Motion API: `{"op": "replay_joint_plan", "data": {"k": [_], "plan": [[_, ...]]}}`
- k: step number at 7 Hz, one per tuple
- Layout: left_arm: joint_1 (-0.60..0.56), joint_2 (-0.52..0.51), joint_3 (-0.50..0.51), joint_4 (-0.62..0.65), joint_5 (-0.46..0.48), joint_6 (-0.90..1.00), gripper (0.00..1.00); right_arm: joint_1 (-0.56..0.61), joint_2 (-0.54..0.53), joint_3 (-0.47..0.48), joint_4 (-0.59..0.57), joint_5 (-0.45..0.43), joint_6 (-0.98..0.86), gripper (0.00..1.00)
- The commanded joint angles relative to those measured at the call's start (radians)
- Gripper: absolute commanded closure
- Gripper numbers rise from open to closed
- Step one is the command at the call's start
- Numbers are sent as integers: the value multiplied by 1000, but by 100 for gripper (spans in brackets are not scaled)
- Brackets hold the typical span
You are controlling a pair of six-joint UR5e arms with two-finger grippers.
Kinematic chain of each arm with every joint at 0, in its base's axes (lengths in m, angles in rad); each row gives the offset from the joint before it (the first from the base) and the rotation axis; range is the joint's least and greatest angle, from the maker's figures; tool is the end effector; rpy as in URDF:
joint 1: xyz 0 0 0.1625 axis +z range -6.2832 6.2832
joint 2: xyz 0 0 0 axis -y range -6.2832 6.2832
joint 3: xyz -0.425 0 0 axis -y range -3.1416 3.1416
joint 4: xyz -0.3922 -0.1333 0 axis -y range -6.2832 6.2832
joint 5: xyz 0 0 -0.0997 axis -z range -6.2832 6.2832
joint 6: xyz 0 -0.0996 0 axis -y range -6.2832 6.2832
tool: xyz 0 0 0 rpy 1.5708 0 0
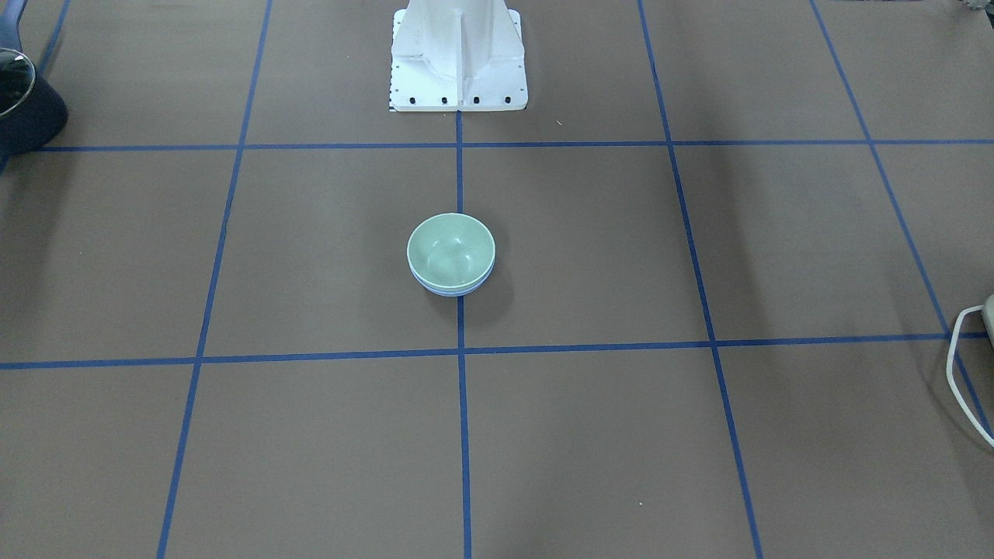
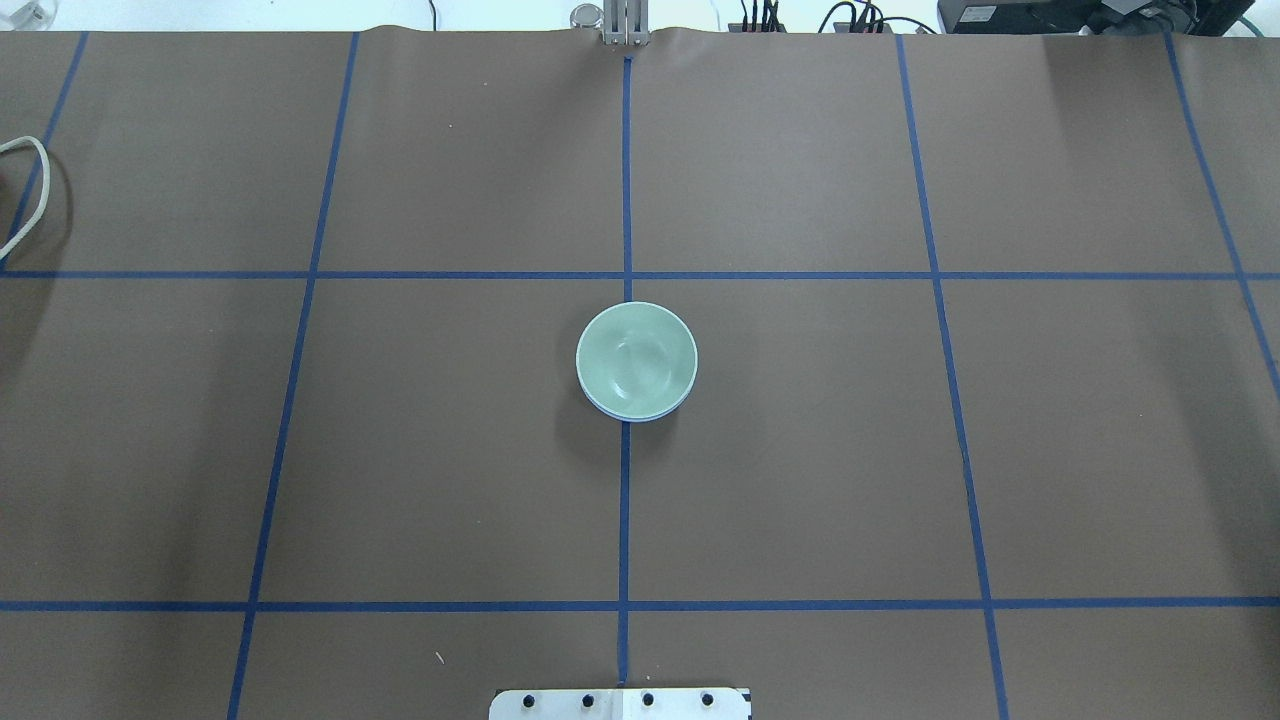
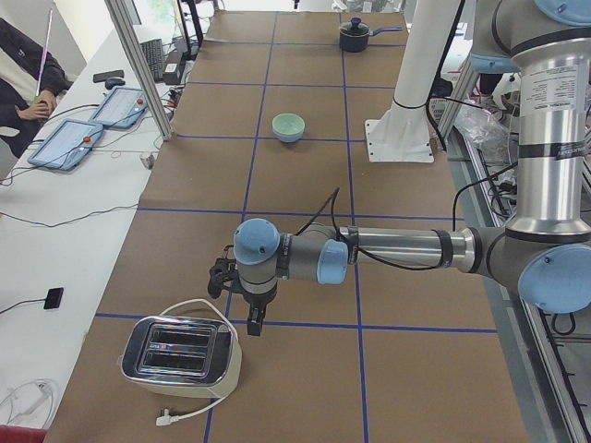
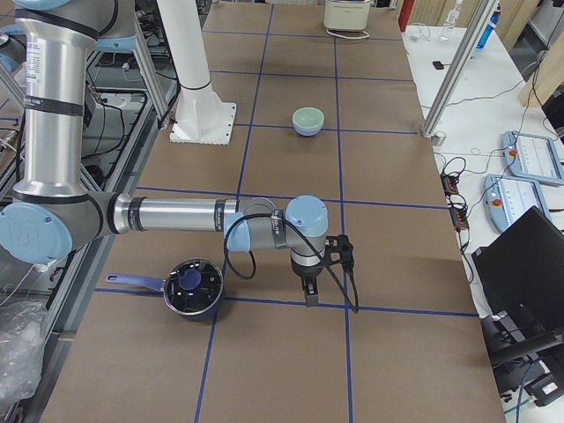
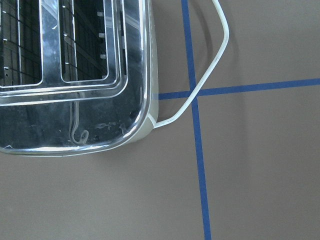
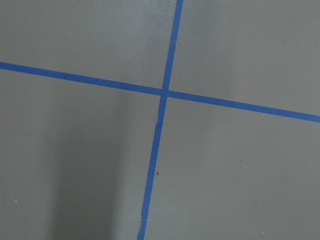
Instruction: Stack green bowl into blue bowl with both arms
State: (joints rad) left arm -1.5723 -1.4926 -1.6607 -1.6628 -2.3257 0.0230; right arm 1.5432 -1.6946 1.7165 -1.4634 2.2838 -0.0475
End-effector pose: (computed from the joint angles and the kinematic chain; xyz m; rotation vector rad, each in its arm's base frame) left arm -0.0658 -0.4655 0.6434 0.1080 0.7530 0.0596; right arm 0.0558 -0.4499 0.6375 0.1309 -0.7111 -0.1179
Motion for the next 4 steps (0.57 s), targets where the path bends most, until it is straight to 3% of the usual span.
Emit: {"op": "replay_joint_plan", "data": {"k": [1,4], "plan": [[2,-1,-1,0,0,0,1,0,0,0,0,0,0,0],[2,-1,1,2,2,0,1,0,1,0,0,2,0,0]]}}
